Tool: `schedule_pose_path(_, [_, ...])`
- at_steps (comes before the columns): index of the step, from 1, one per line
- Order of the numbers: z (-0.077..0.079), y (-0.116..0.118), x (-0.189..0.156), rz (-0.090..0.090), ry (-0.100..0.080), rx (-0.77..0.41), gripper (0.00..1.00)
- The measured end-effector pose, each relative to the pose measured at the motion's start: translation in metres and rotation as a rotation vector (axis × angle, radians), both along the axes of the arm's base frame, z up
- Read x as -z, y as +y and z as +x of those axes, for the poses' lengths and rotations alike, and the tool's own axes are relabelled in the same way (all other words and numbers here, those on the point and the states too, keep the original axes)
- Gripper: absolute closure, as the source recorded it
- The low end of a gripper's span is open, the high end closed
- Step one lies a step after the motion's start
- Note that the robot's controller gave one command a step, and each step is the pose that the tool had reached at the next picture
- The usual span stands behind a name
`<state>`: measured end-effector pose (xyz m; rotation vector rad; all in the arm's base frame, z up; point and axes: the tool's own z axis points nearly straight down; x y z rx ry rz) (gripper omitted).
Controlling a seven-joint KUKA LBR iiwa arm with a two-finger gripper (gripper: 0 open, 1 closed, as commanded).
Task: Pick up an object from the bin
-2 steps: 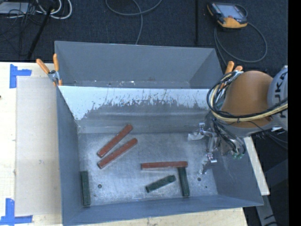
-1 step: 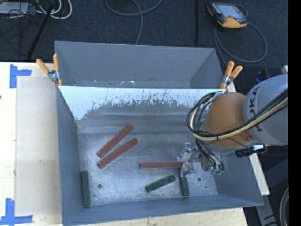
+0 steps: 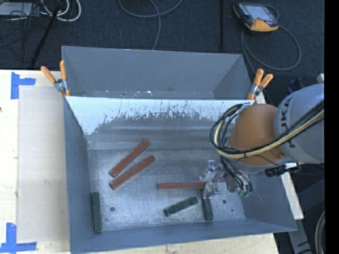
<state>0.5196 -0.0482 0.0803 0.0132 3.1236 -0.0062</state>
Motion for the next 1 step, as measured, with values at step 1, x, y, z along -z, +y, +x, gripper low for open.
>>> schedule_pose_path(1, [0.0104, -0.0108, -0.1922, 0.004, 0.020, -0.113, 1.00])
